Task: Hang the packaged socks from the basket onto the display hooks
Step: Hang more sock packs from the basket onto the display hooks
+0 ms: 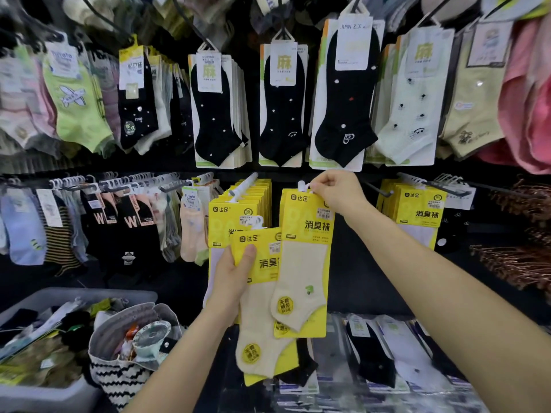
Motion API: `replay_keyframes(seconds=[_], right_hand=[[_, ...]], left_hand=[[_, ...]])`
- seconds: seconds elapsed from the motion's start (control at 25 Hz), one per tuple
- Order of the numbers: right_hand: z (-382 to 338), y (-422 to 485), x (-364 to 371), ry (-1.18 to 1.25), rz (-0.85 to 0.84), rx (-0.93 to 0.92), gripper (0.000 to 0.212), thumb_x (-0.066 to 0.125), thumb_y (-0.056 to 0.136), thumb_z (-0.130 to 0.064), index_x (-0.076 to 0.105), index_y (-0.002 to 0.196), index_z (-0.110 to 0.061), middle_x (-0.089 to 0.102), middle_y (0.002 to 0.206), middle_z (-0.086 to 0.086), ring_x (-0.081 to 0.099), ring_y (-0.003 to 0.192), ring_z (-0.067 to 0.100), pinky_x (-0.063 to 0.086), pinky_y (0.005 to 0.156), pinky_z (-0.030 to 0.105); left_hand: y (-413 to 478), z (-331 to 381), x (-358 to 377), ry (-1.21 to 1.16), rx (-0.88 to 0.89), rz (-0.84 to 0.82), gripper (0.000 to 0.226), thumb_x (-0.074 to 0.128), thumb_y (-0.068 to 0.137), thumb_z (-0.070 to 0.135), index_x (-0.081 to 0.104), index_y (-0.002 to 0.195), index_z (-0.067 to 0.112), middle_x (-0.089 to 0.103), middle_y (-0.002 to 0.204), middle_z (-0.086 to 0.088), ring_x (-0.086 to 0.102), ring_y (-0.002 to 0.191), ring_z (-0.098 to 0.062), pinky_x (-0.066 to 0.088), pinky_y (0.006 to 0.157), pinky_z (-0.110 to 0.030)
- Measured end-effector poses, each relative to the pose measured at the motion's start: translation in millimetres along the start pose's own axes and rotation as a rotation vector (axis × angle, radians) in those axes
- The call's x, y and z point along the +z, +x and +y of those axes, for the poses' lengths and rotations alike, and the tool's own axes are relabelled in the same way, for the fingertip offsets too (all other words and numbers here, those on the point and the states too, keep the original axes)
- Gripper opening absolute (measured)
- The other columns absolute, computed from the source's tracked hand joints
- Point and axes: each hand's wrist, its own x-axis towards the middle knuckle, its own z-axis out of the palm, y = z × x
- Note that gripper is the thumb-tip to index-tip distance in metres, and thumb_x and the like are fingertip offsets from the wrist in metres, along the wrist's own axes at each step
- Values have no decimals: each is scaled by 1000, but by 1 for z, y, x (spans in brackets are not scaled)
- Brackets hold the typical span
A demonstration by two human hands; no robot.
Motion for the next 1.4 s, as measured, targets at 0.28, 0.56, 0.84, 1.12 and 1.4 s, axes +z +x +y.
replay_keyframes(seconds=[0.28,0.56,0.84,1.12,1.4], right_hand=[[9,0,16,-89,28,-2,16,64,84,-20,64,70,-28,67,77,-10,61,78,6,49,65,23],[-3,-40,13,-25,64,-215,12,65,83,-37,60,77,-27,57,70,-16,52,67,-3,39,61,11],[-3,-58,4,-26,-204,-186,7,66,84,-27,70,81,-21,65,81,-10,57,77,7,47,73,26],[8,-58,-11,-64,-253,-122,9,75,76,-22,66,75,-22,64,80,-6,56,73,5,47,66,20],[15,-46,-19,83,-139,-7,11,70,81,-10,65,77,-20,67,87,6,62,81,15,53,74,27]], left_hand=[[-9,19,-30,106,126,132,26,53,94,26,60,88,51,71,91,13,69,86,-7,54,69,-23],[-7,22,2,98,137,54,8,57,92,25,57,98,30,71,97,10,68,97,-13,57,77,-28],[-4,17,39,14,39,-7,11,64,86,29,60,96,26,71,102,-1,69,94,-20,56,82,-41],[-6,13,49,-45,31,-56,10,59,89,26,59,99,23,72,91,9,70,78,-3,53,60,-17],[-3,11,31,-14,66,100,15,44,97,36,57,91,31,66,95,17,64,89,1,52,74,-20]])
